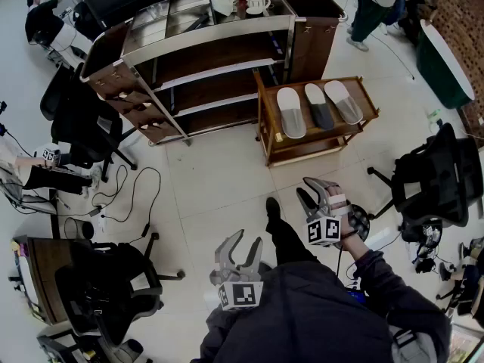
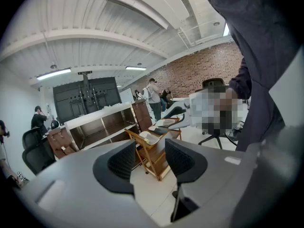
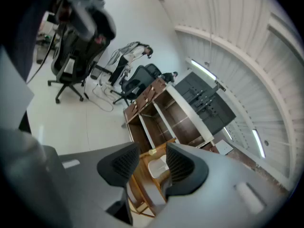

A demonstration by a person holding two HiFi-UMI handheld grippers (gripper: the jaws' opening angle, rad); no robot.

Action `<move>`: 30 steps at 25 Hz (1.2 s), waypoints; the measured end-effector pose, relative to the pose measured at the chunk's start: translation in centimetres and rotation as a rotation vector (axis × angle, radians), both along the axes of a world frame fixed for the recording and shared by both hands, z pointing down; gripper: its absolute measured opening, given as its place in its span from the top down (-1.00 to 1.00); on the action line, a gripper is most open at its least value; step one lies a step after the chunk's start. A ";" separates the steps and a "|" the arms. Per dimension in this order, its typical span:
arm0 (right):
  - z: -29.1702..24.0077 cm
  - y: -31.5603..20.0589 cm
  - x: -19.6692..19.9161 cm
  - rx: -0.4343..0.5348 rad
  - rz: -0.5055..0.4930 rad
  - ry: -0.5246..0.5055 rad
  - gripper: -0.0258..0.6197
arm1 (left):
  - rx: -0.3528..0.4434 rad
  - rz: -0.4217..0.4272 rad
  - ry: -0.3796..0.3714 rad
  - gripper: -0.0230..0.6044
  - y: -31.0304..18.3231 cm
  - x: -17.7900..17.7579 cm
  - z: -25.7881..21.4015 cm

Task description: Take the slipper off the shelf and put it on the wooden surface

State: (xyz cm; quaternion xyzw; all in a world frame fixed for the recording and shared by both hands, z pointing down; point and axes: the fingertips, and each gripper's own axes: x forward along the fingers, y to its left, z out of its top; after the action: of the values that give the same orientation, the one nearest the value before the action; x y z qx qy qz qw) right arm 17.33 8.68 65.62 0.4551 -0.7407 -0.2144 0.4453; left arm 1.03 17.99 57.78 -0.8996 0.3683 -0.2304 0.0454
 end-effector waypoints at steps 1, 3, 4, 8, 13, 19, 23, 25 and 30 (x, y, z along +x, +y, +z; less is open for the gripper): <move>2.4 -3.3 1.9 -0.024 -0.004 0.052 0.40 | -0.002 -0.001 0.000 0.29 -2.0 0.8 0.1; 7.4 -10.0 5.9 -0.078 -0.007 0.148 0.37 | -0.006 -0.007 0.001 0.28 -6.1 2.4 0.0; 10.1 -13.4 7.8 -0.110 -0.005 0.189 0.36 | -0.011 -0.013 0.003 0.26 -8.1 3.2 -0.1; 20.3 -22.9 13.5 -0.286 0.008 0.303 0.32 | -0.045 -0.038 -0.012 0.25 -14.8 5.4 -0.7; 28.3 -26.7 15.1 -0.435 -0.104 0.502 0.22 | -0.066 -0.075 -0.071 0.25 -20.8 6.9 -0.7; 29.0 -28.6 15.9 -0.382 -0.069 0.533 0.53 | -0.059 -0.105 -0.084 0.25 -25.3 6.2 -1.2; 23.0 -29.2 15.2 -0.278 -0.033 0.383 0.68 | -0.048 -0.109 -0.042 0.25 -27.7 5.2 -0.9; 17.9 -29.3 14.9 -0.210 -0.009 0.312 0.73 | -0.053 -0.104 -0.012 0.25 -29.1 4.2 -0.3; 3.8 -30.2 12.1 -0.025 0.014 0.264 0.74 | -0.025 -0.058 0.052 0.25 -32.7 0.9 -0.2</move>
State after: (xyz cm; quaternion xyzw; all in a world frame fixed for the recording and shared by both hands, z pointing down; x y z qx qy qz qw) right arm 29.42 -21.51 69.45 0.4226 -0.6748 -0.2600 0.5463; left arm 1.91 -14.66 57.57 -0.8948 0.3923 -0.2126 0.0177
